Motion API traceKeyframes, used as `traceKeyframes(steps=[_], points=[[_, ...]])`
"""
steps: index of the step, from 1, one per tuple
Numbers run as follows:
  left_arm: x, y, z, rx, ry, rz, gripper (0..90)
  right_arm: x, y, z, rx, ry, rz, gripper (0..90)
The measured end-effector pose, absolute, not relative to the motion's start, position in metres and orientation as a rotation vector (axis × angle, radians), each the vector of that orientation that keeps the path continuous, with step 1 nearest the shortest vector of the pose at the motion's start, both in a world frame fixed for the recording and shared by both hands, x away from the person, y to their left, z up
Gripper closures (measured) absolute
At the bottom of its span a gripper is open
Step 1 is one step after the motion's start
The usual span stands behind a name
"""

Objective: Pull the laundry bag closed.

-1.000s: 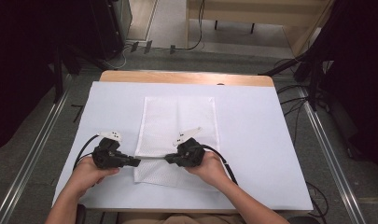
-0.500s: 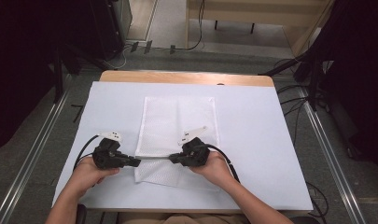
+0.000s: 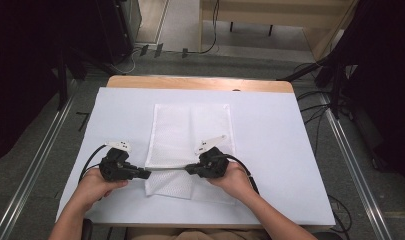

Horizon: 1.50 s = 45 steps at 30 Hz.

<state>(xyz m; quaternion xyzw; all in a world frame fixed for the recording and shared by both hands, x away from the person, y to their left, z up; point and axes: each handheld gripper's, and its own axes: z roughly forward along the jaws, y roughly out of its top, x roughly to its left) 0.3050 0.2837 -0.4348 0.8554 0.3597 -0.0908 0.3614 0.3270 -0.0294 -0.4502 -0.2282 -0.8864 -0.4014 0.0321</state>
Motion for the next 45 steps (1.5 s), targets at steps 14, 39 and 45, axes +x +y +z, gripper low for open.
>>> traceKeyframes(steps=[14,39,45], points=[[0.305,0.284,-0.434,2.199,0.932,-0.238,88.1,0.327,-0.041,-0.450,-0.728,-2.741,-1.220,87.9],[0.304,0.284,-0.435,2.208,0.931,-0.248,88.0,0.326,-0.070,-0.452,-0.790,-2.752,-1.174,87.9],[0.305,0.284,-0.435,2.206,0.935,-0.255,88.0,0.325,-0.074,-0.451,-0.788,-2.757,-1.169,87.9]])
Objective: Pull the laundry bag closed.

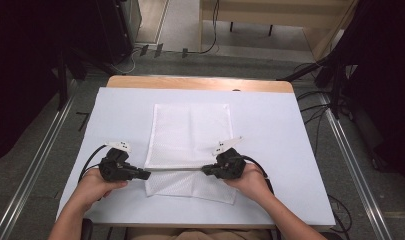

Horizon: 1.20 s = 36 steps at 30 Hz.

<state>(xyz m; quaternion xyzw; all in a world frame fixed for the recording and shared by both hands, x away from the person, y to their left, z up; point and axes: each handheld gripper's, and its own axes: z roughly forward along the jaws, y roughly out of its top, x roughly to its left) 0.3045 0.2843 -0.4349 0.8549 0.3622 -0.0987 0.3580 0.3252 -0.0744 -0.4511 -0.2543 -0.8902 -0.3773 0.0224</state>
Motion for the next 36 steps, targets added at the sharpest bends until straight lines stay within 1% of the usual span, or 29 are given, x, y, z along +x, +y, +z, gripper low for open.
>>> traceKeyframes(steps=[24,36], points=[[0.304,0.285,-0.435,2.206,0.931,-0.270,88.1,0.322,-0.092,-0.451,-0.793,-2.765,-1.149,87.9],[0.303,0.287,-0.436,2.204,0.922,-0.267,88.1,0.324,-0.117,-0.450,-0.855,-2.765,-1.135,87.9]])
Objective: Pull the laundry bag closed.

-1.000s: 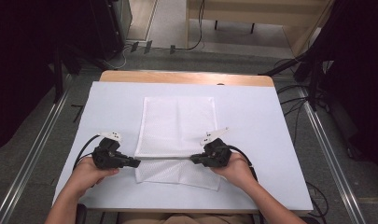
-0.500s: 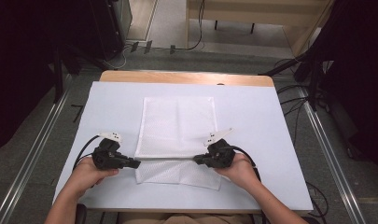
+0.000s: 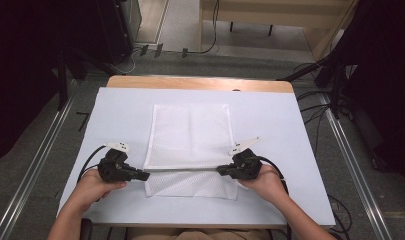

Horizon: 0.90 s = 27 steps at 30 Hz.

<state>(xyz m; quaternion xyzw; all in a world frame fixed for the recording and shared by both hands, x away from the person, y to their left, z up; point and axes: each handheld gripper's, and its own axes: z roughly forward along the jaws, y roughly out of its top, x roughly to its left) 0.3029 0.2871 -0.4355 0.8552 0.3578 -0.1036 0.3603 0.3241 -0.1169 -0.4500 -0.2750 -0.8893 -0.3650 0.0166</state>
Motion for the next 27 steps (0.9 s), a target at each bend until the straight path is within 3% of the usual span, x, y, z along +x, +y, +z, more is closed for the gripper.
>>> traceKeyframes(steps=[27], points=[[0.303,0.287,-0.436,2.199,0.935,-0.292,88.2,0.324,-0.149,-0.450,-0.929,-2.738,-1.104,87.9]])
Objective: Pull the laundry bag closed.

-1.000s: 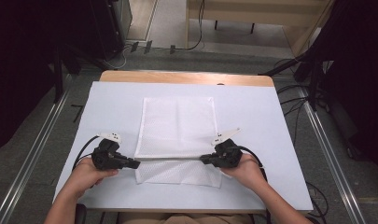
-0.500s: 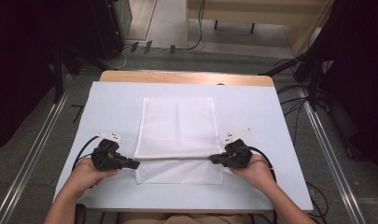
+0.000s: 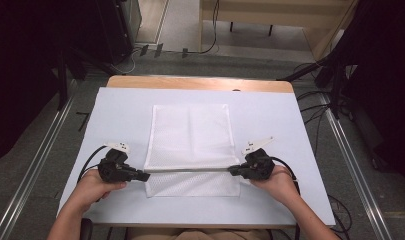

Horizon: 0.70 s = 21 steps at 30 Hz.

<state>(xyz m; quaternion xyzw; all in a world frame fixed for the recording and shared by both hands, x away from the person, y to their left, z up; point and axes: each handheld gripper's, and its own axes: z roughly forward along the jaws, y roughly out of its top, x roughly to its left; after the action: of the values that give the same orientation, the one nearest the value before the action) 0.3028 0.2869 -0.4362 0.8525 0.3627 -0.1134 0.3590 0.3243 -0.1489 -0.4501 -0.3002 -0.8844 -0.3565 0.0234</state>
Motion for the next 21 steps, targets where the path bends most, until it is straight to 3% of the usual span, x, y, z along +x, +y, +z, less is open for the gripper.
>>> traceKeyframes(steps=[8,11,13,15,16,17,21], points=[[0.305,0.288,-0.437,2.186,0.965,-0.263,85.2,0.325,-0.147,-0.453,-0.920,-2.744,-1.115,84.0],[0.306,0.290,-0.436,2.169,0.985,-0.257,65.8,0.326,-0.148,-0.452,-0.928,-2.728,-1.153,76.7],[0.309,0.292,-0.436,2.118,1.034,-0.276,62.0,0.326,-0.148,-0.451,-0.933,-2.719,-1.168,74.9],[0.311,0.295,-0.436,2.083,1.060,-0.273,55.8,0.327,-0.150,-0.450,-0.938,-2.709,-1.203,69.5],[0.311,0.297,-0.435,2.072,1.076,-0.249,52.6,0.327,-0.152,-0.448,-0.958,-2.714,-1.256,59.7],[0.311,0.297,-0.435,2.072,1.076,-0.249,50.7,0.327,-0.152,-0.448,-0.958,-2.714,-1.256,59.7],[0.312,0.300,-0.433,2.056,1.090,-0.181,46.1,0.332,-0.157,-0.449,-1.028,-2.739,-1.307,44.7]])
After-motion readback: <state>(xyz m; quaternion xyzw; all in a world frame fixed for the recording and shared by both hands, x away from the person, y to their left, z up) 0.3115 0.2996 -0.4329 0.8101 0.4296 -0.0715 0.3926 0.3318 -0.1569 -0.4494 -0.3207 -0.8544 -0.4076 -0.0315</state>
